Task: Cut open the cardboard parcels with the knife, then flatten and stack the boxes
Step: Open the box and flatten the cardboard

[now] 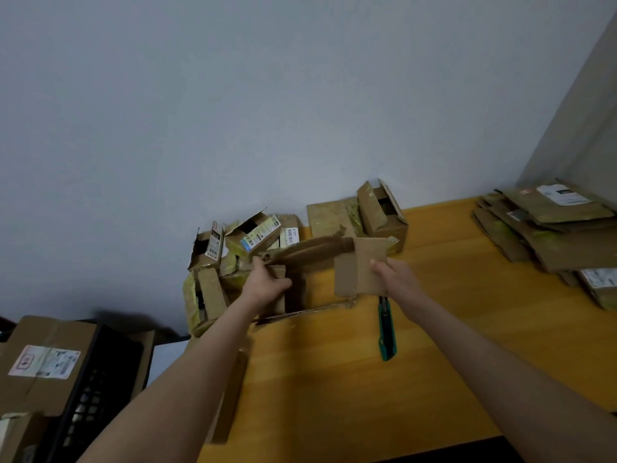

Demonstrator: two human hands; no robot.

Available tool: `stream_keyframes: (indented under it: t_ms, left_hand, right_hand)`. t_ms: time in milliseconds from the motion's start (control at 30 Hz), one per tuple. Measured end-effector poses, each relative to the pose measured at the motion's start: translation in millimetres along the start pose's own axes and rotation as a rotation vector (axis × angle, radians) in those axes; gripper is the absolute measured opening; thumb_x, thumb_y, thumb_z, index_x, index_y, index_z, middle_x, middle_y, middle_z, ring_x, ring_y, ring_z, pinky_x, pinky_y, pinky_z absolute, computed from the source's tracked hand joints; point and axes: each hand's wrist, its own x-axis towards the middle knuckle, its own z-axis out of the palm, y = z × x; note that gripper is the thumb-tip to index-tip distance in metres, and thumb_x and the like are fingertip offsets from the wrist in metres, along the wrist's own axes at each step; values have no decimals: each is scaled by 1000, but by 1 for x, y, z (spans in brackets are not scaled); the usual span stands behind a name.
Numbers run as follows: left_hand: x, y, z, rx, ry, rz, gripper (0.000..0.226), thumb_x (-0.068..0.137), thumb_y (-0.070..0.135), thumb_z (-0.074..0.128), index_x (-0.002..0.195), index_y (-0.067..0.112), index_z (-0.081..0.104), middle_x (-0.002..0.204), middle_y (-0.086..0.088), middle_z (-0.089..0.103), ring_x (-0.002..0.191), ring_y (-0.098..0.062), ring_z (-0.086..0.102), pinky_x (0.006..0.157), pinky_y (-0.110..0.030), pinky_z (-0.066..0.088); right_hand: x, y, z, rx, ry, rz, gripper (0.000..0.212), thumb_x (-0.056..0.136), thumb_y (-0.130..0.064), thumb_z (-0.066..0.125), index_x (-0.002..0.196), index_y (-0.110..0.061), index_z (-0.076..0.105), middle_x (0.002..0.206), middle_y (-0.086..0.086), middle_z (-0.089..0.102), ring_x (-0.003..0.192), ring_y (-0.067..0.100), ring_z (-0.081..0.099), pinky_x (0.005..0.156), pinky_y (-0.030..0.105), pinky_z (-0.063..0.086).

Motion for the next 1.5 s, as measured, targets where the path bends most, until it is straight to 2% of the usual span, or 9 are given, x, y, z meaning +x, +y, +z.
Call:
stream_keyframes:
  t_ms: [100, 233, 500, 667, 867, 1000, 1133, 1333, 1500]
  left_hand:
    - [-11, 6, -15, -146, -188, 61, 47, 96, 14, 50, 142, 13, 38, 110, -14, 60, 93, -24, 61, 68, -25, 50]
    - [-21, 10, -30, -453, -235, -72, 15, 97, 18, 43, 109, 14, 52, 112, -18, 53, 93, -27, 54, 73, -37, 49]
    - [-16, -20, -16, -630, -474, -297, 85, 84, 73, 36, 138, 8, 50, 153, -14, 31, 141, -42, 23, 104, -64, 28]
    - [-16, -17, -5, -636, -471, -401, 102, 66, 85, 47, 135, 10, 45, 129, -23, 54, 119, -42, 53, 97, -58, 44]
    - [-17, -3, -16, -757, -367, -309, 57, 87, 56, 56, 119, 9, 55, 114, -19, 58, 102, -34, 59, 82, -45, 55]
    - [-14, -16, -18, -678, -438, -169, 99, 56, 39, 89, 140, 14, 41, 125, -12, 55, 111, -30, 56, 85, -44, 53]
    - [-17, -10, -14, -417, -571, 15, 108, 44, 29, 90, 139, 30, 39, 130, -2, 57, 118, -25, 56, 92, -46, 53]
    - [-19, 5, -14, -424, -471, 0, 131, 24, 61, 91, 137, 26, 35, 127, -3, 57, 114, -23, 57, 92, -49, 51]
    - [-24, 15, -13, -290, -489, 48, 120, 49, 42, 84, 150, 32, 19, 127, 13, 46, 119, -18, 45, 107, -53, 34]
  right_hand:
    - [8, 11, -8, 185, 83, 120, 23, 100, -24, 48, 114, -8, 58, 104, 9, 60, 97, 24, 58, 83, 42, 51]
    - [12, 17, -18, 578, 139, 245, 21, 101, -18, 47, 120, -9, 50, 111, 9, 59, 104, 25, 57, 88, 40, 51]
    - [9, 15, -18, 847, 82, 280, 15, 100, -15, 47, 110, -12, 58, 117, 12, 62, 111, 29, 58, 99, 45, 47]
    - [7, 17, -16, 933, -18, 322, 29, 99, -15, 47, 128, -12, 53, 126, 13, 61, 117, 29, 57, 86, 42, 51]
    - [5, 29, -30, 822, -191, 324, 40, 99, -35, 39, 132, -16, 52, 125, 11, 59, 114, 30, 56, 97, 48, 44]
    - [11, 26, -37, 443, -281, 363, 68, 85, -70, 44, 124, -19, 64, 111, 5, 66, 109, 28, 59, 85, 45, 53]
    - [13, 22, -29, 156, -138, 350, 65, 70, -40, 81, 123, -9, 59, 109, 4, 68, 98, 22, 65, 77, 37, 57]
    - [9, 23, -19, 183, -3, 266, 31, 84, -3, 71, 114, -5, 65, 93, 1, 70, 80, 13, 66, 58, 22, 54]
    - [12, 31, -19, 205, 146, 249, 21, 84, 4, 67, 105, -2, 66, 99, 10, 68, 89, 23, 66, 62, 25, 54]
